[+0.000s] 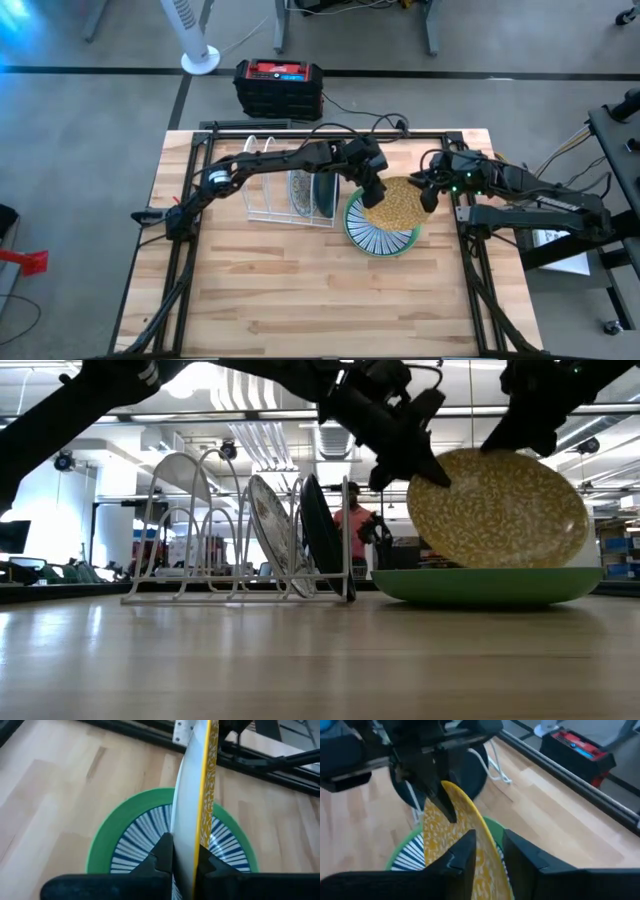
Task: Sort dishes
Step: Put the yellow plate in the dish rack
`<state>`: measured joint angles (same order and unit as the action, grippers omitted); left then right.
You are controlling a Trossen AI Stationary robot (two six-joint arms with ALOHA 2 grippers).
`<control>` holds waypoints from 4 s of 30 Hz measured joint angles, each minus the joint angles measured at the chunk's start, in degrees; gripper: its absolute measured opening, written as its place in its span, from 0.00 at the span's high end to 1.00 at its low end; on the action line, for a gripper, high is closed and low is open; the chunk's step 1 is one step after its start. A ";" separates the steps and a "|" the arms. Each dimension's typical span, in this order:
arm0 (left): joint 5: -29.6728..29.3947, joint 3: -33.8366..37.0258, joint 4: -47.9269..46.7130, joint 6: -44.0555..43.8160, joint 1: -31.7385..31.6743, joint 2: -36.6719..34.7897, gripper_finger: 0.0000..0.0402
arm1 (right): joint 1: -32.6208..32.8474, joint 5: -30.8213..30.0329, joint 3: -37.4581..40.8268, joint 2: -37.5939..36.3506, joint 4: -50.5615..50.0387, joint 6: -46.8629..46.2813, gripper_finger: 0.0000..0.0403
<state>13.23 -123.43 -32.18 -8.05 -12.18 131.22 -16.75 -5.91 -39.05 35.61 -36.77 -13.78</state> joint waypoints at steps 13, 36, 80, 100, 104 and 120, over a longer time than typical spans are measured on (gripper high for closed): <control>-9.94 -9.95 -13.34 0.44 3.61 0.00 0.99 | 0.00 -0.04 -7.66 -1.27 -0.42 -3.30 0.59; -59.23 -11.60 -25.45 -3.57 19.38 -16.98 0.99 | -0.02 -0.12 -15.04 -5.11 -9.85 -2.64 0.55; -78.33 -6.92 -57.77 -26.63 18.01 -29.19 0.99 | -0.02 -0.15 -6.55 -0.96 -4.82 -4.70 0.55; -78.55 21.11 -57.13 -53.81 19.03 -40.10 0.99 | -0.02 -0.14 -5.84 -0.85 -2.91 -5.39 0.55; -78.53 23.22 -57.75 -56.96 19.10 -40.11 0.99 | -0.02 -0.14 -5.84 -0.57 -2.90 -5.39 0.55; -76.51 24.59 -57.86 -63.94 19.10 -34.96 0.99 | -0.02 -0.13 -5.68 3.51 -2.82 -5.37 0.55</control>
<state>-63.28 -98.85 -90.03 -71.99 6.92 96.26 -16.78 -6.05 -44.73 39.12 -39.60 -19.16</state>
